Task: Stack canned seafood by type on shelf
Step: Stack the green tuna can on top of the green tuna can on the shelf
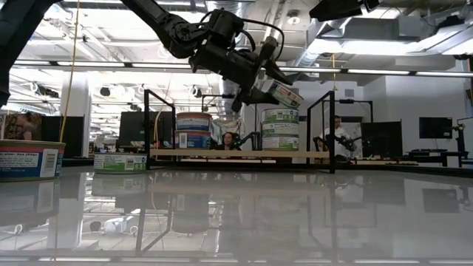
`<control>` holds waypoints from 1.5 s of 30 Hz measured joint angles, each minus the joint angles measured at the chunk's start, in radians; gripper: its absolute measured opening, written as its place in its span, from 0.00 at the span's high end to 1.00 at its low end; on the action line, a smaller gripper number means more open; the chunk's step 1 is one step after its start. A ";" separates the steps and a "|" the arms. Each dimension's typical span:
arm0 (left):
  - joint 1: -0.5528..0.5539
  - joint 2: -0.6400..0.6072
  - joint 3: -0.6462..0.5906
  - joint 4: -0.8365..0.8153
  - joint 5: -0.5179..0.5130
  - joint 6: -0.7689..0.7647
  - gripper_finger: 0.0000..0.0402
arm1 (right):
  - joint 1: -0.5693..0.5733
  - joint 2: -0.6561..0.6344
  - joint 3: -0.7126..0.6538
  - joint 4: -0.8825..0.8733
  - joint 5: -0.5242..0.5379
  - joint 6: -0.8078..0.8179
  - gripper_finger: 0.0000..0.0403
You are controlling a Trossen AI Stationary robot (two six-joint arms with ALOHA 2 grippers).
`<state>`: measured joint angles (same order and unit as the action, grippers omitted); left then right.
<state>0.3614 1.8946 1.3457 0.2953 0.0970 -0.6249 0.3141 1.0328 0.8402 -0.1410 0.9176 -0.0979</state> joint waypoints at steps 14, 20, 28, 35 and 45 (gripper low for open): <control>0.014 -0.005 0.000 -0.075 0.030 0.088 0.29 | 0.000 0.000 0.000 0.000 -0.009 -0.001 0.28; 0.016 -0.045 0.000 -0.100 0.021 0.128 0.29 | 0.000 0.001 0.000 0.007 -0.032 -0.005 0.28; 0.015 -0.050 0.000 -0.171 -0.041 0.158 0.29 | 0.000 0.001 0.000 0.020 -0.032 -0.005 0.28; 0.022 -0.058 0.000 -0.174 -0.055 0.177 0.29 | 0.000 0.001 0.000 0.020 -0.032 -0.008 0.28; 0.031 -0.058 0.000 -0.179 -0.068 0.234 0.29 | 0.000 0.001 0.000 0.019 -0.032 -0.008 0.28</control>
<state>0.3926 1.8366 1.3453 0.1162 0.0290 -0.3908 0.3145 1.0340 0.8402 -0.1220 0.8853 -0.1061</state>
